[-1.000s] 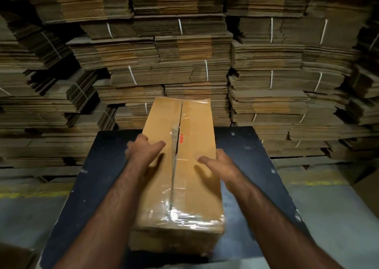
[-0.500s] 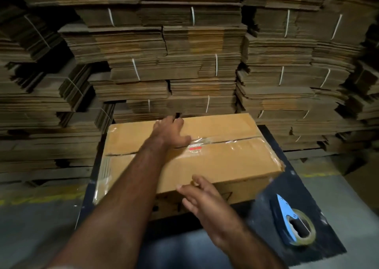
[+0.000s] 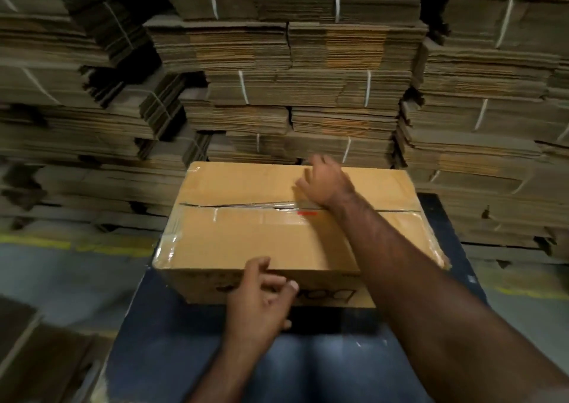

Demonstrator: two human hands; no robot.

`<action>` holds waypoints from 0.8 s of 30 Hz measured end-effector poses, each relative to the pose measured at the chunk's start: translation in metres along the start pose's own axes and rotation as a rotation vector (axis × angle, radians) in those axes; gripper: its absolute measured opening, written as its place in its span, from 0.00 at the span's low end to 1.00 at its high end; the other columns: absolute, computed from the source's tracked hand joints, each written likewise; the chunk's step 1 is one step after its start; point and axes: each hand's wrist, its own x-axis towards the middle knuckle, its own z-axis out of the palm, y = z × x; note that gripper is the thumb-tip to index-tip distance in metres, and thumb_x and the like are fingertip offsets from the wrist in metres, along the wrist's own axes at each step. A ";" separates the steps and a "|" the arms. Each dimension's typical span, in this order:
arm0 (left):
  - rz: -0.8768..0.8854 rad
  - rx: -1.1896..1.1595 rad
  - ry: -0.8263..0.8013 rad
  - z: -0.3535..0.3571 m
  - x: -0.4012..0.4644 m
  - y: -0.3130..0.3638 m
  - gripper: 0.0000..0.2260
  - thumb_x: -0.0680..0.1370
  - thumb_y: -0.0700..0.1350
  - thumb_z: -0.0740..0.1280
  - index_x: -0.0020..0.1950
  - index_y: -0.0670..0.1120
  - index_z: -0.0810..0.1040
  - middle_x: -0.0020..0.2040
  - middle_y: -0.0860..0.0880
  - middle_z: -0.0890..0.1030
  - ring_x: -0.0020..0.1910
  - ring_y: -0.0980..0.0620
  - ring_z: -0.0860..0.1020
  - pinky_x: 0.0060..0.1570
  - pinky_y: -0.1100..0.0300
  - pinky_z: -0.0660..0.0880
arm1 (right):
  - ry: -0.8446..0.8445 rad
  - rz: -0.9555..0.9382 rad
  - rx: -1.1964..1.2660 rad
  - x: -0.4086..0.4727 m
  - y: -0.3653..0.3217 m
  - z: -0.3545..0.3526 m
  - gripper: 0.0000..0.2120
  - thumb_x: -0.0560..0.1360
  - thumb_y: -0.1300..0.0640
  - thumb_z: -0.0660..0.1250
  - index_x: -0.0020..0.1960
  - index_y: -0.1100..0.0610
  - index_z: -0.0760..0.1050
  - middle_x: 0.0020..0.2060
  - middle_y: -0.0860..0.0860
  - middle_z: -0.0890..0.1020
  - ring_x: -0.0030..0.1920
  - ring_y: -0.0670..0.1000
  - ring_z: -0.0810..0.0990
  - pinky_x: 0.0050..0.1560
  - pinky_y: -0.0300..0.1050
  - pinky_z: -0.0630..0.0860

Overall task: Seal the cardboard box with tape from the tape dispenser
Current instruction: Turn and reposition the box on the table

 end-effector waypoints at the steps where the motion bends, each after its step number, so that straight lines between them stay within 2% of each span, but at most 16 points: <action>1: -0.143 -0.172 -0.074 0.007 -0.012 -0.003 0.31 0.74 0.41 0.74 0.73 0.55 0.65 0.64 0.50 0.77 0.50 0.54 0.81 0.43 0.47 0.83 | -0.037 -0.024 -0.057 0.007 0.004 0.003 0.29 0.76 0.41 0.65 0.71 0.55 0.68 0.69 0.56 0.71 0.69 0.58 0.70 0.67 0.56 0.69; 2: -0.219 -0.301 -0.135 0.013 -0.019 -0.006 0.38 0.73 0.42 0.75 0.76 0.58 0.59 0.72 0.50 0.69 0.59 0.52 0.78 0.49 0.47 0.82 | -0.072 -0.039 -0.099 0.013 0.008 0.005 0.32 0.76 0.39 0.63 0.73 0.55 0.66 0.72 0.56 0.69 0.71 0.58 0.67 0.70 0.58 0.66; 4: -0.228 -0.417 -0.176 0.023 -0.022 -0.009 0.52 0.65 0.49 0.80 0.79 0.61 0.49 0.80 0.49 0.56 0.74 0.50 0.66 0.66 0.45 0.72 | -0.119 -0.059 -0.134 0.017 0.013 0.007 0.34 0.77 0.35 0.60 0.75 0.55 0.64 0.75 0.57 0.66 0.73 0.59 0.64 0.72 0.60 0.60; 6: -0.205 -0.544 -0.151 0.030 -0.022 -0.001 0.59 0.57 0.54 0.80 0.80 0.60 0.47 0.81 0.46 0.53 0.77 0.51 0.57 0.74 0.45 0.61 | -0.119 -0.076 -0.139 0.019 0.014 0.005 0.34 0.77 0.34 0.60 0.75 0.54 0.65 0.74 0.57 0.67 0.73 0.60 0.64 0.72 0.61 0.59; 7: -0.190 -0.599 -0.113 0.033 -0.022 0.003 0.60 0.56 0.55 0.81 0.80 0.59 0.48 0.80 0.45 0.55 0.77 0.52 0.58 0.75 0.47 0.59 | -0.109 -0.084 -0.131 0.020 0.015 0.001 0.33 0.76 0.34 0.60 0.74 0.54 0.66 0.73 0.57 0.68 0.72 0.60 0.66 0.71 0.62 0.60; 9: -0.161 -0.638 -0.033 0.037 -0.018 0.012 0.56 0.58 0.56 0.80 0.80 0.54 0.54 0.77 0.47 0.64 0.73 0.53 0.66 0.71 0.53 0.65 | -0.098 -0.077 -0.055 0.019 0.020 -0.007 0.31 0.76 0.34 0.62 0.72 0.52 0.68 0.70 0.56 0.72 0.69 0.59 0.69 0.69 0.61 0.63; 11: -0.118 -0.600 0.061 0.032 -0.002 0.020 0.46 0.62 0.55 0.77 0.77 0.51 0.63 0.69 0.53 0.73 0.63 0.57 0.74 0.57 0.60 0.71 | -0.094 -0.043 0.036 0.015 0.030 -0.016 0.29 0.75 0.35 0.63 0.69 0.51 0.70 0.67 0.54 0.75 0.65 0.58 0.72 0.66 0.60 0.66; 13: -0.094 -0.547 0.114 0.025 0.024 0.029 0.40 0.64 0.56 0.77 0.74 0.49 0.69 0.65 0.53 0.76 0.60 0.54 0.76 0.52 0.59 0.72 | -0.099 0.004 0.076 0.012 0.042 -0.024 0.27 0.74 0.36 0.65 0.66 0.50 0.71 0.64 0.53 0.76 0.63 0.57 0.73 0.64 0.59 0.69; 15: -0.066 -0.445 0.140 0.022 0.054 0.042 0.36 0.68 0.56 0.77 0.72 0.47 0.70 0.64 0.50 0.76 0.59 0.52 0.77 0.48 0.60 0.73 | -0.107 0.075 0.100 0.008 0.055 -0.029 0.26 0.72 0.36 0.67 0.63 0.51 0.72 0.61 0.54 0.76 0.59 0.57 0.74 0.60 0.57 0.73; 17: -0.043 -0.299 0.169 0.023 0.086 0.054 0.26 0.72 0.53 0.75 0.67 0.47 0.73 0.61 0.51 0.77 0.56 0.54 0.77 0.42 0.62 0.73 | -0.097 0.156 0.120 0.000 0.069 -0.029 0.25 0.73 0.38 0.68 0.62 0.53 0.74 0.59 0.55 0.77 0.56 0.56 0.75 0.54 0.53 0.77; 19: -0.053 -0.151 0.148 0.024 0.116 0.060 0.20 0.70 0.56 0.75 0.58 0.50 0.77 0.57 0.52 0.78 0.55 0.52 0.76 0.43 0.57 0.73 | -0.074 0.213 0.117 -0.010 0.082 -0.027 0.23 0.74 0.40 0.69 0.60 0.55 0.74 0.57 0.56 0.77 0.53 0.55 0.76 0.48 0.49 0.77; 21: -0.070 -0.014 0.090 0.027 0.137 0.065 0.19 0.68 0.59 0.75 0.53 0.52 0.81 0.55 0.52 0.80 0.57 0.50 0.76 0.50 0.51 0.71 | -0.043 0.256 0.118 -0.022 0.094 -0.025 0.24 0.74 0.41 0.70 0.62 0.56 0.73 0.58 0.55 0.76 0.55 0.56 0.76 0.45 0.46 0.74; 24: -0.016 0.212 0.048 0.037 0.156 0.070 0.18 0.72 0.57 0.74 0.59 0.52 0.80 0.60 0.52 0.77 0.60 0.50 0.73 0.53 0.51 0.67 | -0.005 0.258 0.105 -0.034 0.112 -0.025 0.31 0.73 0.41 0.70 0.69 0.56 0.68 0.65 0.56 0.73 0.62 0.58 0.74 0.51 0.48 0.74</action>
